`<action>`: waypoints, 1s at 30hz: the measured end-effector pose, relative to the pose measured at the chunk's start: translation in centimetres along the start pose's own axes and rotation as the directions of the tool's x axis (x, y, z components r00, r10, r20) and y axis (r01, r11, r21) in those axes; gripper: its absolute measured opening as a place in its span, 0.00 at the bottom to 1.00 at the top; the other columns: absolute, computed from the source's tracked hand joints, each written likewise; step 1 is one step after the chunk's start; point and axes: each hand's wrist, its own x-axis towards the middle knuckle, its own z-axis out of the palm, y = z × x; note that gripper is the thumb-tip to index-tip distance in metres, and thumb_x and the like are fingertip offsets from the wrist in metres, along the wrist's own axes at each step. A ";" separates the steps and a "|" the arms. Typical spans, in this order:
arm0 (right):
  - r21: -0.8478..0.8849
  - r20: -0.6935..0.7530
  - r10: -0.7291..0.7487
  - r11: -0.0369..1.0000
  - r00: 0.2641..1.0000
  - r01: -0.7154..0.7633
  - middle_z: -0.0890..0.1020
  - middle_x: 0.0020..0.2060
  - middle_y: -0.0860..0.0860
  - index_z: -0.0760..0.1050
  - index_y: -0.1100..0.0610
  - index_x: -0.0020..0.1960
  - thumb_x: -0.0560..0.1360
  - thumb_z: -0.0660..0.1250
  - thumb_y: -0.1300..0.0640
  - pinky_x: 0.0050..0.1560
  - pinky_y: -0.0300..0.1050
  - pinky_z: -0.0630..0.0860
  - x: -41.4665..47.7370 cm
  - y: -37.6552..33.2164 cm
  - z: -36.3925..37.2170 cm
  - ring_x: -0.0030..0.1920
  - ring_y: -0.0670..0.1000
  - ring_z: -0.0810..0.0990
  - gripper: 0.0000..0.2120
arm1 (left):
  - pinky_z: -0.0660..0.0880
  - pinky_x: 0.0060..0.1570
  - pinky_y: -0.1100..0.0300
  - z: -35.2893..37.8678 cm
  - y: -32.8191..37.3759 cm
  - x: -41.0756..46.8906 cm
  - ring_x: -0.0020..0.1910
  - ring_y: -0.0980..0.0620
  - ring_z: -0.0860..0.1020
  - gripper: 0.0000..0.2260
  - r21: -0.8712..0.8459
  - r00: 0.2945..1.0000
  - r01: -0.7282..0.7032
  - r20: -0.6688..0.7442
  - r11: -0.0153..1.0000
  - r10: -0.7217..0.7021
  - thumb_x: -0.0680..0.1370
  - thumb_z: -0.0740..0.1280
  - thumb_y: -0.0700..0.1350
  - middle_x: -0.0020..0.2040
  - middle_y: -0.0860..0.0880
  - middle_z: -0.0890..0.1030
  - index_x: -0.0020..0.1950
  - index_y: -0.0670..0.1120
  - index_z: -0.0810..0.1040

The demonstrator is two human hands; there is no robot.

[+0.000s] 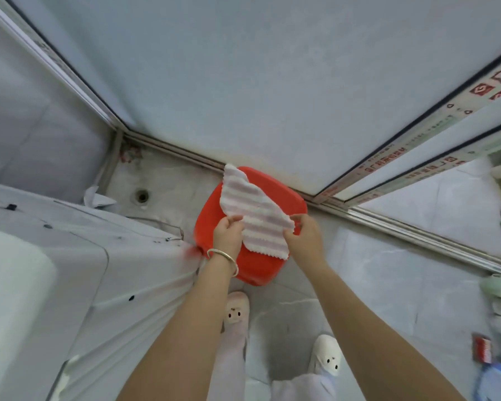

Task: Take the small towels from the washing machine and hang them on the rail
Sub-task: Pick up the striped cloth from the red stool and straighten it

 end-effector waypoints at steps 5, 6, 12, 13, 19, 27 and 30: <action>-0.088 0.005 0.012 0.996 1.000 -0.012 0.73 0.61 0.55 0.71 0.59 0.62 0.73 0.63 0.62 0.54 0.38 0.66 2.7 2.5 3.4 0.58 0.52 0.72 0.18 | 0.69 0.35 0.76 0.8 -3.0 3.3 0.43 0.53 0.73 0.11 0.074 1.000 0.008 -0.005 0.997 -0.007 0.73 0.62 0.31 0.43 0.48 0.76 0.53 0.39 0.77; -0.097 0.004 0.010 0.995 1.000 -0.009 0.73 0.62 0.54 0.70 0.58 0.63 0.72 0.63 0.62 0.55 0.38 0.66 3.2 2.8 3.9 0.60 0.52 0.71 0.19 | 0.70 0.40 0.72 0.9 -3.6 3.8 0.47 0.51 0.73 0.11 0.083 1.000 0.012 0.008 0.996 -0.013 0.72 0.63 0.32 0.47 0.46 0.76 0.51 0.42 0.78; -0.277 -0.046 -0.005 0.961 0.999 -0.008 0.69 0.68 0.52 0.67 0.54 0.66 0.72 0.65 0.56 0.70 0.50 0.61 6.3 4.6 6.1 0.69 0.53 0.64 0.23 | 0.68 0.53 0.60 1.1 -6.6 6.6 0.58 0.50 0.73 0.15 0.099 0.992 0.060 0.107 0.993 -0.070 0.70 0.67 0.33 0.60 0.46 0.75 0.43 0.54 0.77; -0.287 -0.041 -0.002 0.958 0.999 -0.010 0.69 0.68 0.51 0.67 0.53 0.67 0.73 0.65 0.55 0.70 0.51 0.60 6.7 4.6 6.4 0.70 0.52 0.64 0.23 | 0.68 0.54 0.59 1.2 -6.9 7.0 0.60 0.49 0.73 0.15 0.091 0.990 0.073 0.110 0.993 -0.083 0.70 0.67 0.33 0.61 0.46 0.75 0.44 0.54 0.77; -0.318 -0.018 0.030 0.948 0.999 -0.034 0.76 0.58 0.51 0.68 0.53 0.63 0.74 0.63 0.56 0.63 0.52 0.60 7.8 4.0 7.3 0.62 0.54 0.68 0.18 | 0.69 0.63 0.56 1.9 -6.9 7.8 0.64 0.48 0.71 0.20 0.081 0.989 0.092 0.112 0.992 -0.101 0.72 0.66 0.33 0.62 0.47 0.75 0.63 0.45 0.74; -0.169 -0.071 -0.030 0.985 0.997 0.018 0.80 0.49 0.50 0.75 0.53 0.54 0.74 0.61 0.57 0.57 0.53 0.68 6.0 2.2 5.3 0.51 0.53 0.76 0.10 | 0.69 0.29 0.78 2.3 -4.5 5.8 0.34 0.59 0.68 0.19 0.078 0.998 -0.010 0.055 0.997 0.005 0.72 0.64 0.31 0.39 0.54 0.71 0.62 0.42 0.74; -0.070 -0.084 -0.062 0.996 0.995 0.056 0.80 0.48 0.50 0.75 0.54 0.53 0.74 0.62 0.57 0.55 0.57 0.73 4.7 0.3 3.0 0.50 0.55 0.77 0.09 | 0.68 0.27 0.77 2.7 -2.4 3.9 0.32 0.58 0.67 0.17 0.034 0.999 -0.051 0.013 0.998 0.051 0.72 0.64 0.31 0.36 0.53 0.71 0.59 0.41 0.75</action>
